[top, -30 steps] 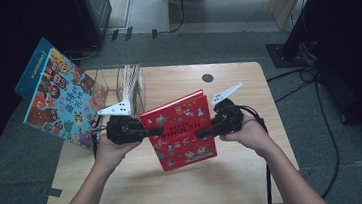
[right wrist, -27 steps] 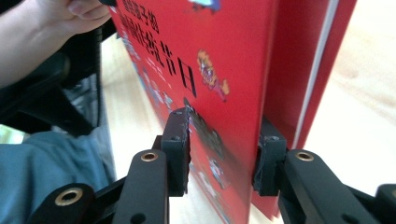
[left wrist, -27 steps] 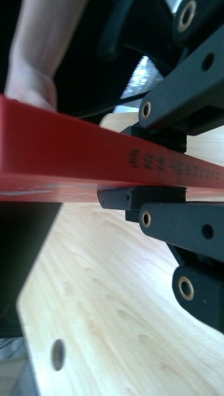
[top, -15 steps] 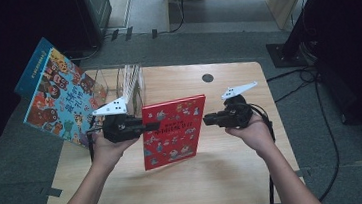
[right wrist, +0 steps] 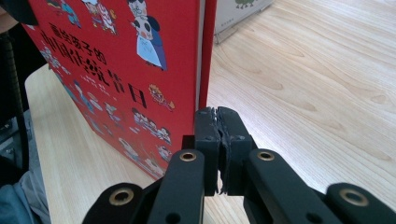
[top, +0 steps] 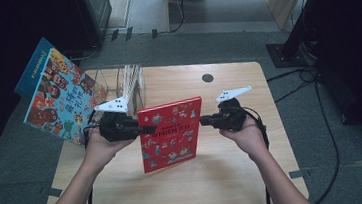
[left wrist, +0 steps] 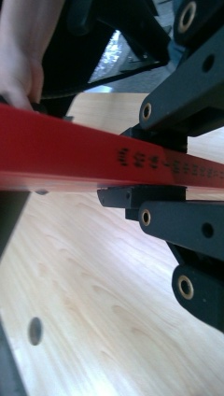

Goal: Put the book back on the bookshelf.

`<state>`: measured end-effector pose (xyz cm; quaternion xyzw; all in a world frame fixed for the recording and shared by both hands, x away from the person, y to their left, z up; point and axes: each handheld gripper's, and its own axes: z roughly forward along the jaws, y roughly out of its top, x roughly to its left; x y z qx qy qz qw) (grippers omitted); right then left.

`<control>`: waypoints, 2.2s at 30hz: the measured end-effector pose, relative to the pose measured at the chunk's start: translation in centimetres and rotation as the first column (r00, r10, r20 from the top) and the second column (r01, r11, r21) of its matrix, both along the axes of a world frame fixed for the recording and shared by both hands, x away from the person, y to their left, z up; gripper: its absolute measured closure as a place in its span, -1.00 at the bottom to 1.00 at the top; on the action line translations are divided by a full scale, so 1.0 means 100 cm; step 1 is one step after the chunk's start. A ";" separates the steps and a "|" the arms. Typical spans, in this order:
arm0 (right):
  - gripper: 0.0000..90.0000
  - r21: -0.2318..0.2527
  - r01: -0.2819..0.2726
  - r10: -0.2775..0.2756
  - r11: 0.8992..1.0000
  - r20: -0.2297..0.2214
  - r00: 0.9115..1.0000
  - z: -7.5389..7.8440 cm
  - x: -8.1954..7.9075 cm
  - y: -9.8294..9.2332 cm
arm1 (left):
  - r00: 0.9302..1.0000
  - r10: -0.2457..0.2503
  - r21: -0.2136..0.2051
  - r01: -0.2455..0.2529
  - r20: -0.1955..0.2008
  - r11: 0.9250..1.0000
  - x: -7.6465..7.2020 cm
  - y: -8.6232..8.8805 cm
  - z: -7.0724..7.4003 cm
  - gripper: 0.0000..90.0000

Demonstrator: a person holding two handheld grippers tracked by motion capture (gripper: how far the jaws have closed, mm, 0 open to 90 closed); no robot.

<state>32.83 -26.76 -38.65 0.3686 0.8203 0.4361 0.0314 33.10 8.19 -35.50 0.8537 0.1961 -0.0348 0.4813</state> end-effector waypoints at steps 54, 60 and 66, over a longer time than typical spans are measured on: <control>0.79 -0.085 -0.098 0.108 0.992 0.120 0.987 0.000 0.001 0.030 | 0.950 0.007 0.497 0.157 -0.313 0.853 0.039 -0.055 0.054 0.77; 0.64 -0.082 -0.097 0.107 0.992 0.123 0.987 -0.014 -0.003 0.028 | 0.947 0.042 0.483 0.124 -0.318 0.867 0.043 -0.048 0.060 0.78; 0.30 -0.068 -0.077 0.087 0.995 0.159 0.983 -0.037 -0.007 0.017 | 0.951 0.078 0.489 0.081 -0.298 0.868 0.042 -0.036 0.071 0.78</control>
